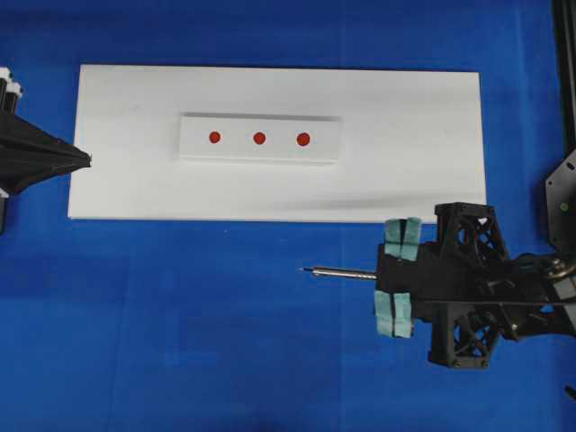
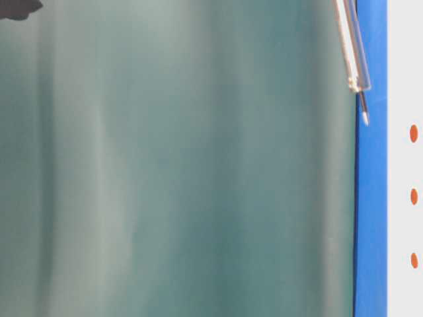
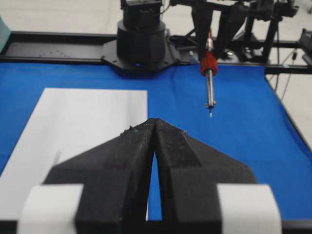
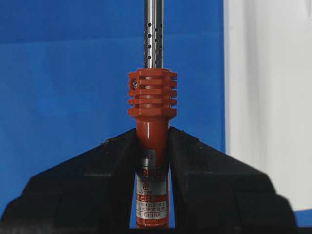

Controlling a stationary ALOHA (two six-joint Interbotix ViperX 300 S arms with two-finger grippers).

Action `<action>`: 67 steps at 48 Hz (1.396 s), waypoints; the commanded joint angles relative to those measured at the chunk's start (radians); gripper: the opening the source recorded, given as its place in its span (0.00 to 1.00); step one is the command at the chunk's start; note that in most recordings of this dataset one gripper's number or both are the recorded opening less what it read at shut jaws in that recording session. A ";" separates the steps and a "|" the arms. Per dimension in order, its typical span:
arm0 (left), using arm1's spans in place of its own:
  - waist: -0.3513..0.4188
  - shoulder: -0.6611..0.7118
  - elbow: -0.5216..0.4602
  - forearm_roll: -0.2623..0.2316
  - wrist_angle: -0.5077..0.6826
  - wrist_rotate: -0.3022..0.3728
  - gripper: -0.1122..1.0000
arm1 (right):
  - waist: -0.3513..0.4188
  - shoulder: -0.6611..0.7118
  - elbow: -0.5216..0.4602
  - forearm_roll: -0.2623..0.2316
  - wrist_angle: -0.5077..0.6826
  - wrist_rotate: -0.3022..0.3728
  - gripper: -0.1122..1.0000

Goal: Touch the tip of the soldering iron to the mark.
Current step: 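Lower the iron onto the blue cloth and open the right gripper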

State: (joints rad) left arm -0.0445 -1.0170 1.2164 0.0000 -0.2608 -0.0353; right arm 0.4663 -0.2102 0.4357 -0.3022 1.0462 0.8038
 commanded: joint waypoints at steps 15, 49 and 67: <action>-0.003 0.005 -0.012 0.002 -0.005 -0.026 0.10 | -0.023 0.066 -0.097 -0.074 -0.063 -0.012 0.16; -0.006 0.005 -0.011 0.002 -0.005 -0.025 0.10 | -0.112 0.368 -0.440 -0.075 -0.089 -0.143 0.16; -0.006 0.005 -0.008 0.002 -0.005 -0.025 0.10 | -0.120 0.397 -0.419 -0.074 -0.150 -0.135 0.16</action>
State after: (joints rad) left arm -0.0445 -1.0170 1.2164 0.0000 -0.2608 -0.0614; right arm 0.3482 0.1979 0.0230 -0.3728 0.9173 0.6642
